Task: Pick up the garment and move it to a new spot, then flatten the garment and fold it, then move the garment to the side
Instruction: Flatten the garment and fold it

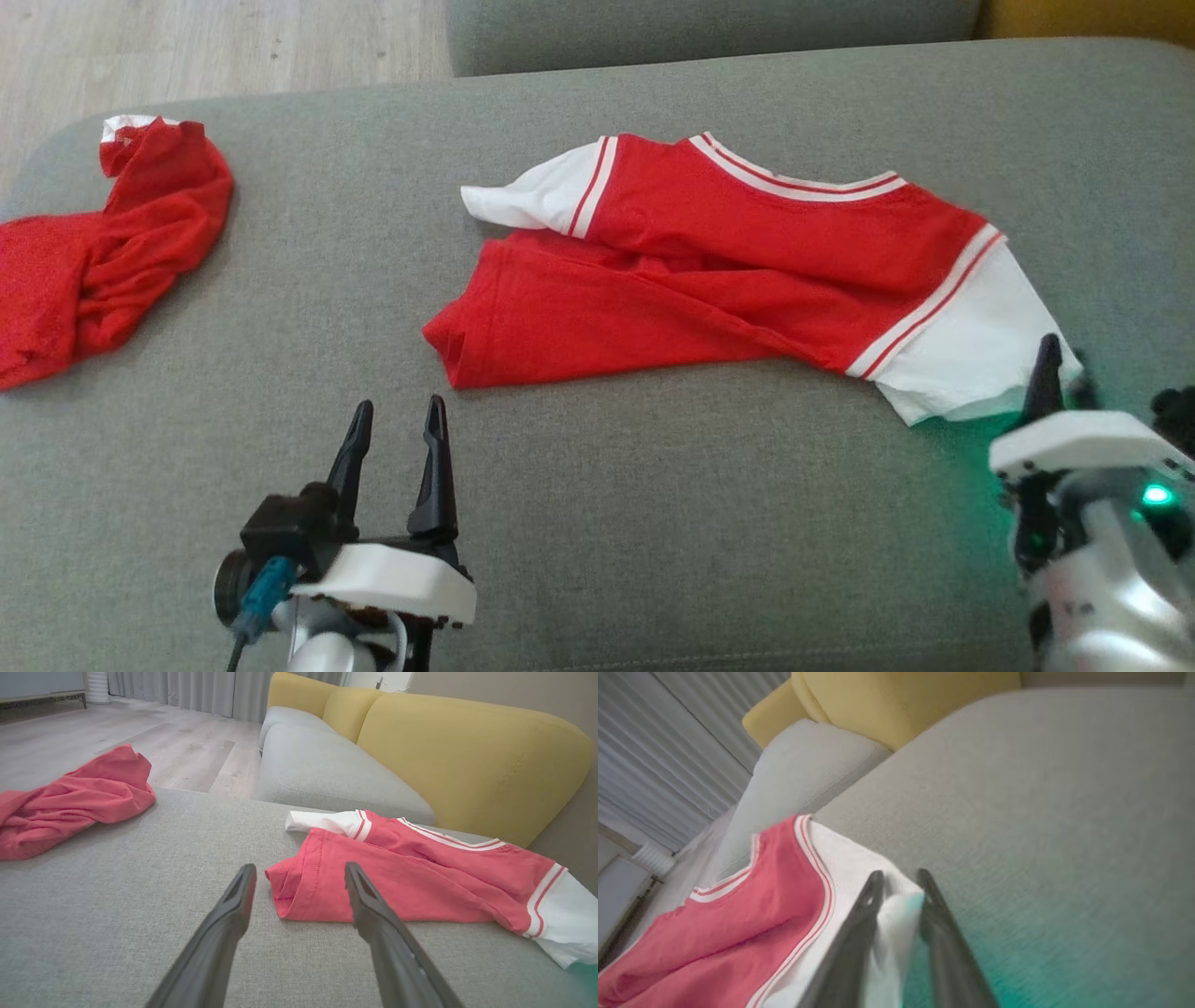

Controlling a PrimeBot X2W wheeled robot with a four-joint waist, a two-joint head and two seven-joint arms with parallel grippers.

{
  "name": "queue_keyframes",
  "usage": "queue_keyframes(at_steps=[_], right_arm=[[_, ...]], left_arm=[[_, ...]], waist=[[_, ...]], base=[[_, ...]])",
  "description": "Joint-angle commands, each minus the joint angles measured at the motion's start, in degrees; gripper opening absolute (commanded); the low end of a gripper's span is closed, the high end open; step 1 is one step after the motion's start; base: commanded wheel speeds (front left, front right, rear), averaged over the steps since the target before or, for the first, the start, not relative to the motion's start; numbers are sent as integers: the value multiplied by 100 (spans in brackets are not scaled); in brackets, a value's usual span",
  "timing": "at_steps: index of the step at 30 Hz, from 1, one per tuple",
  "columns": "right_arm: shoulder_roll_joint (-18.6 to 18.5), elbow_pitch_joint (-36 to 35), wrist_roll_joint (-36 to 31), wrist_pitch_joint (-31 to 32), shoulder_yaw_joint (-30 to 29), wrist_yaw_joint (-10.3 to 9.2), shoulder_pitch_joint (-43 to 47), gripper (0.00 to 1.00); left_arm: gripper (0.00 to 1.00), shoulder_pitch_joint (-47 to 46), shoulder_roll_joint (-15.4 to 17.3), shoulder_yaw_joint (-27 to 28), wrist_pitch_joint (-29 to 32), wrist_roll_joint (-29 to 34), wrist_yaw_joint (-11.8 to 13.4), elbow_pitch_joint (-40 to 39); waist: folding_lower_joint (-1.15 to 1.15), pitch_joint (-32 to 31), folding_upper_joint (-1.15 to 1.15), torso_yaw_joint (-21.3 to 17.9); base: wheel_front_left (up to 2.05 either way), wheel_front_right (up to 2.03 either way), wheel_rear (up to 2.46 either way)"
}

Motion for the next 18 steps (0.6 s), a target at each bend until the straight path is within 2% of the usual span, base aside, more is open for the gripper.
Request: queue_keyframes(at_steps=[1,4,6,9,13,15,18], right_arm=[[56,-429,-406,-62,-12,44,122,100],[195,-1795,-1823,-62,-503,44,702,100],[256,-2552,-2286,-61,-669,44,1056,100],[265,-3516,-2326,-61,-400,44,1511,100],[267,-4655,-2741,-62,-144,44,2166,100],[267,-5005,-2932,-62,-1,44,2494,100],[268,-5162,-2953,-62,200,44,2871,100]], left_arm=[[100,-199,-3,206,-71,54,-20,-158],[100,-164,-3,213,-71,84,-39,-134],[100,-161,-3,216,-71,100,-55,-118],[100,-173,-3,210,-71,123,-76,-91],[100,-173,-3,197,-71,141,-105,-51],[100,-147,-3,204,-71,156,-120,-26],[100,-104,-3,226,-71,175,-135,-1]], waist=[[0,-5,0,0],[0,-18,0,3],[0,-19,0,17],[0,-23,0,32],[0,-73,0,63],[0,-114,0,81],[0,-163,0,118]], base=[[0,0,0],[0,0,0],[0,0,0],[0,0,0],[0,0,0],[0,0,0],[0,0,0]])
